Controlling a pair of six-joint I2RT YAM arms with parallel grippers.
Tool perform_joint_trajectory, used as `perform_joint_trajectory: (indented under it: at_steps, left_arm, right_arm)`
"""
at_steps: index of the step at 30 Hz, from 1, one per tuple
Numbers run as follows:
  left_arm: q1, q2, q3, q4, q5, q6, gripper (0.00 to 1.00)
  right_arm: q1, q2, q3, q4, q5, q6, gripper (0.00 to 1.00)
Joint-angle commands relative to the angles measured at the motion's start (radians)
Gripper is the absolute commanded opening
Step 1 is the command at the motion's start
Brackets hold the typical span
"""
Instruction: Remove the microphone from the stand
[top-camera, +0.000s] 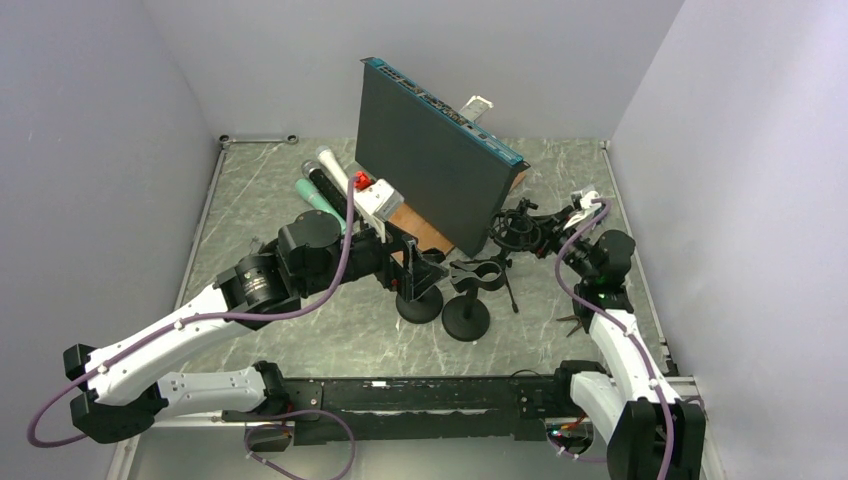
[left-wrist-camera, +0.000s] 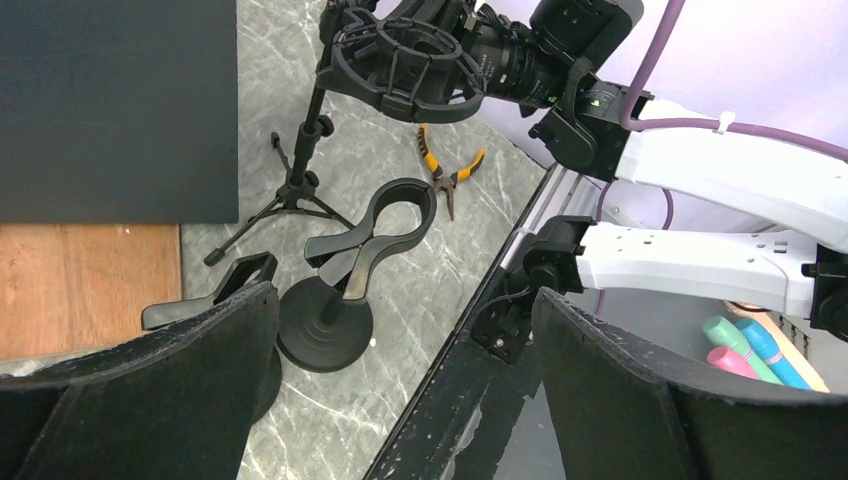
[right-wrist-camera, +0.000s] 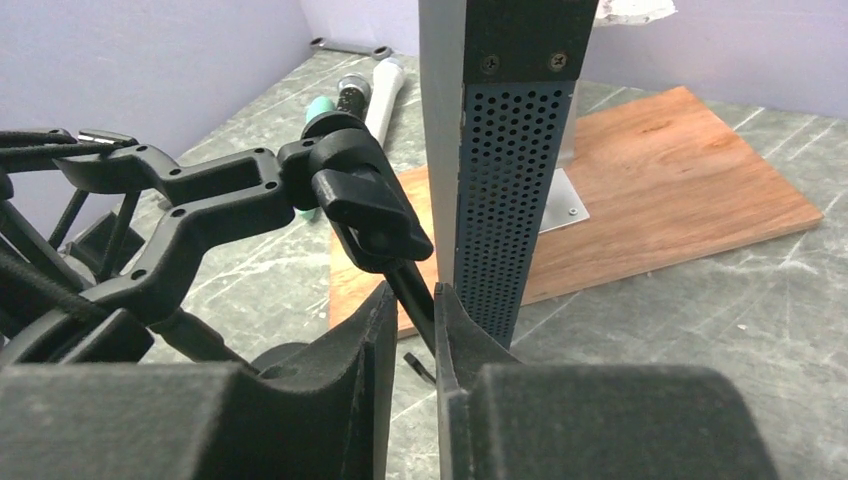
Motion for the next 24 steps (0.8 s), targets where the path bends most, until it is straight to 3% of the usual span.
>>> perform_joint_trajectory:
  at_steps: [1,4,11,19,24]
  left_arm:
    - [-0.002,-0.004,0.015,0.022,-0.017,0.006,0.99]
    - [-0.002,-0.002,0.017,0.021,-0.017,0.004,0.99]
    - [-0.002,-0.012,0.021,0.011,-0.017,0.008,0.98]
    - [-0.002,-0.026,0.020,0.011,-0.051,0.015,0.98]
    - [-0.002,-0.037,0.010,0.010,-0.058,0.016,0.98]
  right_arm:
    - [0.004,0.020,0.011,0.038,-0.007,-0.010,0.25]
    - [0.003,0.037,-0.010,0.099,0.018,0.015,0.36]
    - [0.012,0.128,-0.011,0.234,-0.027,0.067,0.40]
    - [0.024,0.121,-0.002,0.227,-0.014,0.046,0.23]
    - [0.023,0.000,0.031,0.032,0.096,-0.044,0.09]
